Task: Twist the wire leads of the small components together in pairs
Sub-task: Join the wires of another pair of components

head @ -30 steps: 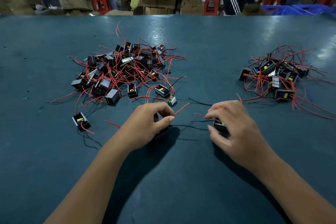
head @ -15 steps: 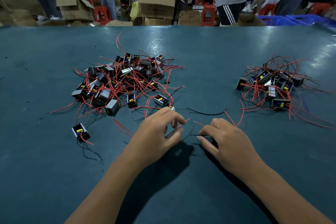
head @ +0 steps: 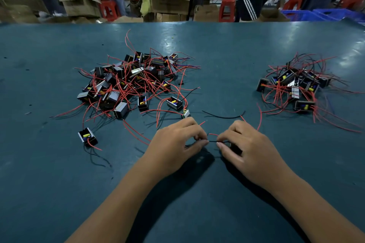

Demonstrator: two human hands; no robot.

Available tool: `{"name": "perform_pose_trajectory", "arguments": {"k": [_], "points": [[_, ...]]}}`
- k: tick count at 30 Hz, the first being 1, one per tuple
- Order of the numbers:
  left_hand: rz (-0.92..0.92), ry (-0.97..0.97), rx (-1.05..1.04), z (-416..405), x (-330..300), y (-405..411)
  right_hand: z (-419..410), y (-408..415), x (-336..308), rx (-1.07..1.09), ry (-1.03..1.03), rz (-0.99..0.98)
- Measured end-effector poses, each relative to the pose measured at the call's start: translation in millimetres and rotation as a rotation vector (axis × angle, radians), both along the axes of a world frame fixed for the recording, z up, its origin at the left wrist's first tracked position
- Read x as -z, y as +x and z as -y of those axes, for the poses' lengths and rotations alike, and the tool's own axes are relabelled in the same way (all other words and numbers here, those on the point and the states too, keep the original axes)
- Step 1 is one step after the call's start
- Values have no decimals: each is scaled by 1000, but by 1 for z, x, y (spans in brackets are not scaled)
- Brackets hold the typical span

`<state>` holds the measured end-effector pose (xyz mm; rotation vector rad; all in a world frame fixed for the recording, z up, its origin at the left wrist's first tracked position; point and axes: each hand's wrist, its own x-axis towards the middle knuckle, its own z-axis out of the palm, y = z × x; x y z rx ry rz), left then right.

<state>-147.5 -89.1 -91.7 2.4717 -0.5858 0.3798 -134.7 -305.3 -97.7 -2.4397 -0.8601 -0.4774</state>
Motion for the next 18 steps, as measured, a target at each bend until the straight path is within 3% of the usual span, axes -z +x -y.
{"name": "perform_pose_trajectory", "arguments": {"k": [4,18], "points": [[15,-39,18,5,2,0,-7,-3,-1,-51,28,82],[-99,-237,49,2,3,2,-8,-6,-3,-33,47,-18]]}}
